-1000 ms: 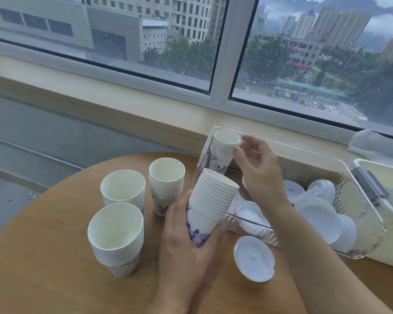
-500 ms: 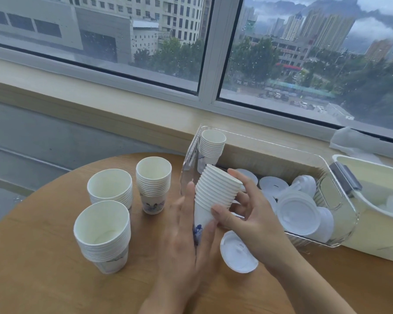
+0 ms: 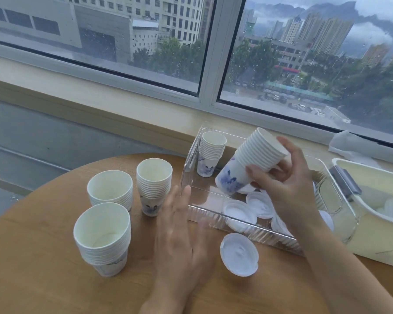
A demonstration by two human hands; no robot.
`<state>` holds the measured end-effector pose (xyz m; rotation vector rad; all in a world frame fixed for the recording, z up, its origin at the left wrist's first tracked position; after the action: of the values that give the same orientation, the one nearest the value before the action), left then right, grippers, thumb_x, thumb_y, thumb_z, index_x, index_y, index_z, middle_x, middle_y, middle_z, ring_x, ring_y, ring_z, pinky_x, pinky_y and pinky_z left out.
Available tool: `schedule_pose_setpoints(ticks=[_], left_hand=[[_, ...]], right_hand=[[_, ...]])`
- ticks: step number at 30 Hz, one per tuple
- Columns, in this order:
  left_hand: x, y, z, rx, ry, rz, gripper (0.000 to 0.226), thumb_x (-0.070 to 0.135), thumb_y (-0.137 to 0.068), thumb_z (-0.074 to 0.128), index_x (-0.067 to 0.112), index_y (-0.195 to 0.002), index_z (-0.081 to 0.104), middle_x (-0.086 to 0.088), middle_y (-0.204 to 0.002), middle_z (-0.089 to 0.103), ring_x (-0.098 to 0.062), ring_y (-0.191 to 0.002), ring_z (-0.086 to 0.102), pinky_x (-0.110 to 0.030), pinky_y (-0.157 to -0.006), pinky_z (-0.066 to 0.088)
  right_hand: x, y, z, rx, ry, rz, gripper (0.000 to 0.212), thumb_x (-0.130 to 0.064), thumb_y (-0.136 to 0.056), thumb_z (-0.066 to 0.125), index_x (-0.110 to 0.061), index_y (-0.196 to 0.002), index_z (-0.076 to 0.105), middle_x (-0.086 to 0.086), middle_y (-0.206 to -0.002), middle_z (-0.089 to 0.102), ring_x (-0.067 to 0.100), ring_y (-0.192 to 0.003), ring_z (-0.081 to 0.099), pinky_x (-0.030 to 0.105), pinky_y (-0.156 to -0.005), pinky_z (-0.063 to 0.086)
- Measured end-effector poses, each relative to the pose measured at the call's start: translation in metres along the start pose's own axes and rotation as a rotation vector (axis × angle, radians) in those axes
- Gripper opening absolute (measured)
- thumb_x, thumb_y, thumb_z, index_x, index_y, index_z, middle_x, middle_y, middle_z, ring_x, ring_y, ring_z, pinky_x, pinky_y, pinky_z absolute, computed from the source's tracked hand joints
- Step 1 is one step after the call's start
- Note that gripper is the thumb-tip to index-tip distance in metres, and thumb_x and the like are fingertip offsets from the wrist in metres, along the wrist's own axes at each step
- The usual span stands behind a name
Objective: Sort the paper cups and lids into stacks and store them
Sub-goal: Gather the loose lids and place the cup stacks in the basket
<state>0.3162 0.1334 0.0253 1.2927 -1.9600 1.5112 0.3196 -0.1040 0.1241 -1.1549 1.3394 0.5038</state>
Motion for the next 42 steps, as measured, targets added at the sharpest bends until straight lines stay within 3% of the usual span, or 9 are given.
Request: schedule_pose_setpoints(ticks=[2,6,11,16,23,42], left_hand=[[-0.004,0.000,0.003,-0.038,0.006,-0.036,0.065,0.043,-0.102,0.048,0.022,-0.162,0.036,0.000,-0.168,0.033,-0.010,-0.157,0.025,-0.019,-0.124,0.019],[-0.008,0.000,0.009,-0.077,0.019,-0.062,0.071,0.047,-0.100,0.048,0.025,-0.165,0.027,0.015,-0.170,0.024,0.004,-0.157,0.015,-0.009,-0.122,0.009],[-0.014,0.001,0.009,-0.088,0.032,-0.115,0.081,0.052,-0.098,0.047,0.025,-0.167,0.015,0.024,-0.169,0.014,0.011,-0.155,0.009,-0.004,-0.119,0.006],[-0.014,0.002,0.010,-0.088,0.029,-0.114,0.081,0.054,-0.098,0.046,0.026,-0.167,0.015,0.026,-0.167,0.012,0.010,-0.155,0.009,-0.004,-0.119,0.005],[-0.015,0.003,0.010,-0.088,0.011,-0.114,0.080,0.056,-0.098,0.046,0.031,-0.166,0.012,0.030,-0.166,0.007,0.010,-0.155,0.006,-0.004,-0.119,0.004],[-0.015,0.002,0.011,-0.100,0.015,-0.111,0.082,0.057,-0.098,0.046,0.027,-0.167,0.014,0.027,-0.167,0.010,0.009,-0.156,0.009,-0.005,-0.120,0.006]], right_hand=[[0.004,-0.016,-0.001,0.027,0.091,-0.032,0.091,-0.036,-0.073,0.094,-0.034,-0.148,0.043,0.002,-0.123,0.070,0.018,-0.109,0.074,0.050,-0.090,0.063],[0.024,-0.043,0.012,0.011,0.324,-0.030,0.094,-0.061,-0.068,0.088,-0.047,-0.147,0.038,-0.005,-0.124,0.067,0.020,-0.111,0.071,0.054,-0.097,0.058],[0.047,-0.056,0.032,0.007,0.457,0.026,0.088,-0.042,-0.079,0.089,-0.033,-0.151,0.039,-0.006,-0.113,0.062,0.017,-0.104,0.063,0.050,-0.101,0.054],[0.068,-0.061,0.035,0.028,0.518,0.083,0.089,-0.043,-0.079,0.088,-0.031,-0.151,0.038,-0.007,-0.110,0.059,0.020,-0.108,0.062,0.053,-0.103,0.051],[0.069,-0.065,0.022,0.081,0.682,0.053,0.088,-0.045,-0.080,0.086,-0.029,-0.151,0.036,0.007,-0.126,0.069,0.031,-0.117,0.064,0.049,-0.099,0.051],[0.079,-0.080,0.034,0.039,0.603,0.067,0.092,-0.037,-0.082,0.088,-0.031,-0.156,0.033,0.010,-0.142,0.060,0.031,-0.131,0.055,0.053,-0.112,0.044]])
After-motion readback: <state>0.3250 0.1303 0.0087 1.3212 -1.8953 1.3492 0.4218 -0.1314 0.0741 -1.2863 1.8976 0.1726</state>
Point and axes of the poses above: each hand's wrist, its own y-axis away from the middle knuckle, its own z-axis out of the palm, x = y × z, the point moved 10 cm from there along -y, towards the middle knuckle
